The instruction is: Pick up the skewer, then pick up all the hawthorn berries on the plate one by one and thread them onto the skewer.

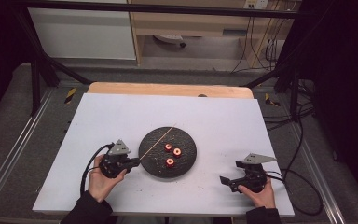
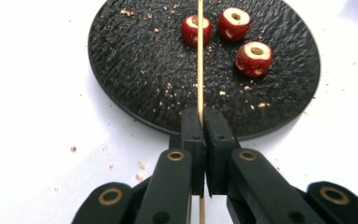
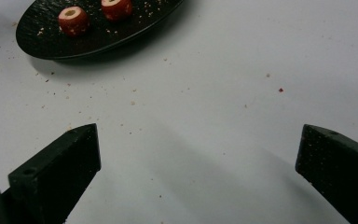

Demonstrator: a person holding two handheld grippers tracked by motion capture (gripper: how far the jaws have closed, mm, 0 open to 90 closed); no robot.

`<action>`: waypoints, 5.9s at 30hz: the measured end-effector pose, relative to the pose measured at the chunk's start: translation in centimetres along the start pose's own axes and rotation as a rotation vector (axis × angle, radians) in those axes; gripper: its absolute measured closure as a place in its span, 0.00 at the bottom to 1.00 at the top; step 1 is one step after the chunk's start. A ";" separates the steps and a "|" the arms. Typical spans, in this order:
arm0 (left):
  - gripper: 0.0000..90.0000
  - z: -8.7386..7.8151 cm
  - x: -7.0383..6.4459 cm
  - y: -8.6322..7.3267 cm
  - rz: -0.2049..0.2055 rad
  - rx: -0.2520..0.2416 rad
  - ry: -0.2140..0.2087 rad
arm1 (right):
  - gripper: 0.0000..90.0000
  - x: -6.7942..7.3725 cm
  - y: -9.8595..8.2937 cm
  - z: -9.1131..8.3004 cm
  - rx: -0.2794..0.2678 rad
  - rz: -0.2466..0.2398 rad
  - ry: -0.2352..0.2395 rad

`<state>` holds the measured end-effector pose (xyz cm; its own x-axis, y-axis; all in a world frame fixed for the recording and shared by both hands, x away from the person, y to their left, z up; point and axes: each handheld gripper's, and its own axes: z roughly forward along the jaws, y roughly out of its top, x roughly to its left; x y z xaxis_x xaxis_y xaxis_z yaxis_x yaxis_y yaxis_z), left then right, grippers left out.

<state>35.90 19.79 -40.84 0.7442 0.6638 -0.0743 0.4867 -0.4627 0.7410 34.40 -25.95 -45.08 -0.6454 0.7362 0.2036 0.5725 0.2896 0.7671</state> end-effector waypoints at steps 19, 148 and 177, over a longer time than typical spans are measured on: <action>0.98 -1.3 0.6 -4.2 -0.064 -0.089 -0.012 | 0.01 1.2 0.9 1.3 0.029 0.012 0.003; 0.98 -1.6 0.4 -4.9 -0.083 -0.153 0.005 | 0.69 8.5 11.7 7.8 -0.163 0.201 0.140; 0.98 -0.9 -0.5 -4.7 -0.099 -0.161 0.015 | 0.69 8.9 11.9 9.1 -0.465 0.351 0.153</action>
<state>32.79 22.15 -43.74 0.6883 0.7111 -0.1432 0.4768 -0.2948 0.8281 40.07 -10.39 -39.70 -0.5428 0.6330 0.5520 0.5057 -0.2785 0.8165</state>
